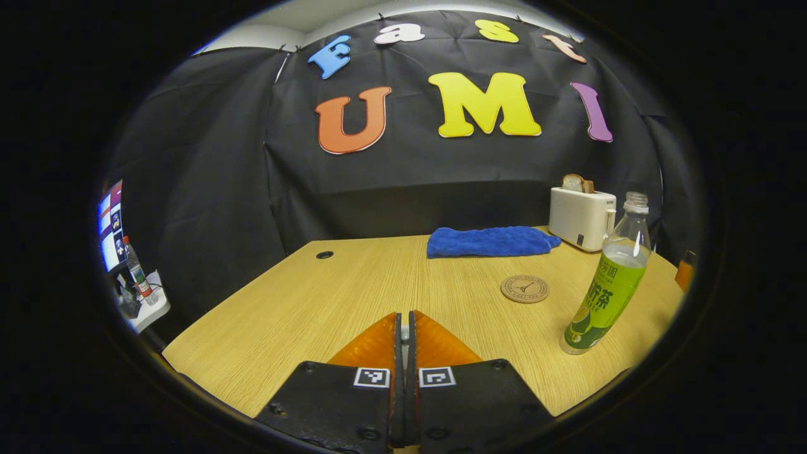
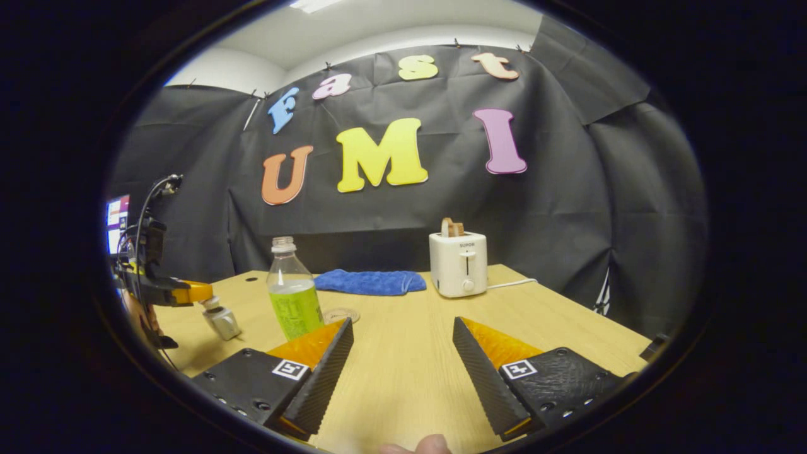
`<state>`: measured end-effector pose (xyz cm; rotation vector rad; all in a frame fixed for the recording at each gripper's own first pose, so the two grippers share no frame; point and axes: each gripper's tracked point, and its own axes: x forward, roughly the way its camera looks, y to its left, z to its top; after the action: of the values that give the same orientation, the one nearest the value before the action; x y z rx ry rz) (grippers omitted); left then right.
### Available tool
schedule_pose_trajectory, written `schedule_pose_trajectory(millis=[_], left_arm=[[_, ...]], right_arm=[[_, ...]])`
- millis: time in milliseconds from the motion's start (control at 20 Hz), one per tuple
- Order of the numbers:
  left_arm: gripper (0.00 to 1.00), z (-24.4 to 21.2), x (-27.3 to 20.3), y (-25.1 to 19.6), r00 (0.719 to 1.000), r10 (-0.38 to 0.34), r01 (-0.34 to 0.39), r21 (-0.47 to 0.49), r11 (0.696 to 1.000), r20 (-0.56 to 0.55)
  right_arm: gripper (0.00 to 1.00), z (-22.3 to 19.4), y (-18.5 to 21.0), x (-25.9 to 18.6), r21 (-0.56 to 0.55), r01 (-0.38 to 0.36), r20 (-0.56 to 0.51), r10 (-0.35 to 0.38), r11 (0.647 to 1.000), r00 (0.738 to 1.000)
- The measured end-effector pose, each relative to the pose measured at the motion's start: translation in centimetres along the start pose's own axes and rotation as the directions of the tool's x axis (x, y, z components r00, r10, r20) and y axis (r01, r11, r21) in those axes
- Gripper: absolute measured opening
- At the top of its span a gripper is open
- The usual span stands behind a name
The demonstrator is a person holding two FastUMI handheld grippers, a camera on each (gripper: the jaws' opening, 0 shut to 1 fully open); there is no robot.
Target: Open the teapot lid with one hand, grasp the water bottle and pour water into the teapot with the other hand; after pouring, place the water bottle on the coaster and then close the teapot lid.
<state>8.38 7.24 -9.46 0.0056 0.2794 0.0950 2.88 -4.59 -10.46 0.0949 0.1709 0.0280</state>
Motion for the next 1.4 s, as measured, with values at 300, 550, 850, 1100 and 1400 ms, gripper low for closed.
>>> schedule_pose_trajectory(millis=[300,550,850,1100,1400], left_arm=[[0.03,1.3,-3.3,1.2,0.999,0.001,0.0,-0.015,1.0,0.053],[0.03,1.3,-5.3,1.4,0.997,-0.017,0.019,-0.03,0.999,0.082],[0.02,2.8,-7.2,2.2,0.99,-0.028,0.033,-0.033,0.999,0.141],[0.03,2.3,-7.7,2.6,0.989,-0.058,0.063,-0.029,0.998,0.137],[0.02,2.9,-8.5,1.4,0.983,-0.099,0.106,-0.04,0.994,0.152]], right_arm=[[0.96,-0.9,3.7,-0.4,-0.036,-0.102,-0.033,0.101,0.994,0.994],[0.96,-2.0,6.9,-0.4,-0.091,-0.182,-0.067,0.176,0.979,0.982],[0.96,-2.8,8.8,1.1,-0.107,-0.181,-0.099,0.171,0.978,0.98],[0.96,-2.9,9.2,1.9,-0.109,-0.138,-0.087,0.129,0.984,0.988],[0.94,-3.6,10.4,3.5,-0.116,-0.14,-0.113,0.127,0.983,0.985]])
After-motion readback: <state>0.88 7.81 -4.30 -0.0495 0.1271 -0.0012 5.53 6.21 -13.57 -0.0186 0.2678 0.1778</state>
